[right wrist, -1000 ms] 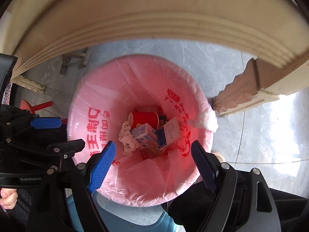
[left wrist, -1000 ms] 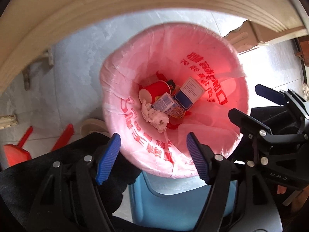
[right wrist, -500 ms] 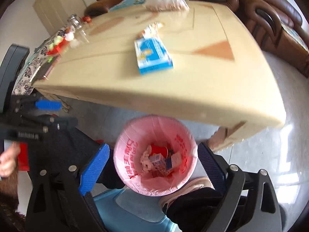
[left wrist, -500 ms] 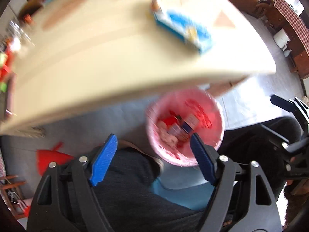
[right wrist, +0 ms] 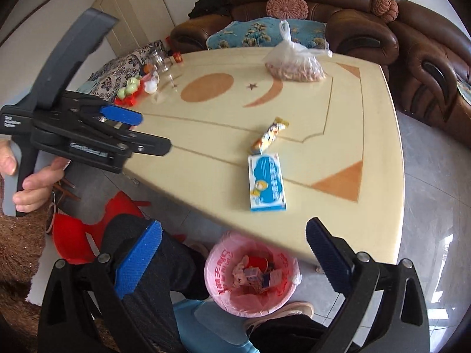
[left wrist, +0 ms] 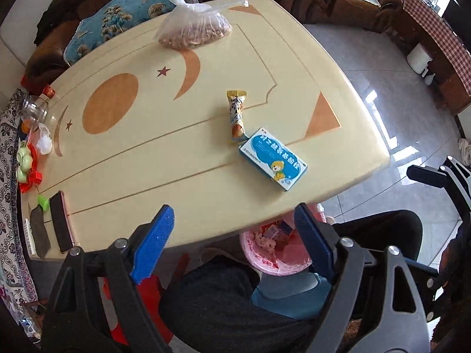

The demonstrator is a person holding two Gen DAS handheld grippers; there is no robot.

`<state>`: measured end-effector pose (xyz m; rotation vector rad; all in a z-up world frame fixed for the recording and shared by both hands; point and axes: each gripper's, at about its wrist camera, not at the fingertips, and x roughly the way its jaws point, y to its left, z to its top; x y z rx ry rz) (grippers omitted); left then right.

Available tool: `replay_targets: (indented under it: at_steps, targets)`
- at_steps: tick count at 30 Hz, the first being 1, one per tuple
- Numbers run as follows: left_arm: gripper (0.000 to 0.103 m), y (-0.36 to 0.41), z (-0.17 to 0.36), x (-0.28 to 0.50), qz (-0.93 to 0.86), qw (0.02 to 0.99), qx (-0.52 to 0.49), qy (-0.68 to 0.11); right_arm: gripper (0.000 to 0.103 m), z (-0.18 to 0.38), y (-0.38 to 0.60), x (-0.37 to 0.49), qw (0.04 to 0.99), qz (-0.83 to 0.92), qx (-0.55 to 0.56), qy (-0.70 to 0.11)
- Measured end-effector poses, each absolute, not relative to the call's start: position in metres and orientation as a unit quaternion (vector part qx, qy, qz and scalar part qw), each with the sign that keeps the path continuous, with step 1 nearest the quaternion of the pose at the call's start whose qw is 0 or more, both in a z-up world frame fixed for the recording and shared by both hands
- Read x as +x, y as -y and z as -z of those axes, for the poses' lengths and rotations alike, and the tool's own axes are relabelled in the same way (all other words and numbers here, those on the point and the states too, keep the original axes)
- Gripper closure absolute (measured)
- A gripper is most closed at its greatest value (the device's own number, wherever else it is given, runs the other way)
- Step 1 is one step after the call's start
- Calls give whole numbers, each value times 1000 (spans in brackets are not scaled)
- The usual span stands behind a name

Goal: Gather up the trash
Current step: 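Raise both tools out of the bin back over the table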

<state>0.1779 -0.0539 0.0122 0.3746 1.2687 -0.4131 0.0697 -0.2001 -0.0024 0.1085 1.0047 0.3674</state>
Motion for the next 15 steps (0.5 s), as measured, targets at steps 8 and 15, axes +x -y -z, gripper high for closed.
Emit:
replay_targets:
  at_steps: [8, 15]
  targets:
    - [21, 92, -9, 217, 212, 739, 213, -603, 7, -19, 200, 109, 858, -181, 28, -479]
    - [21, 116, 1, 251, 228, 718, 236, -614, 7, -18, 203, 138, 853, -194, 29, -484]
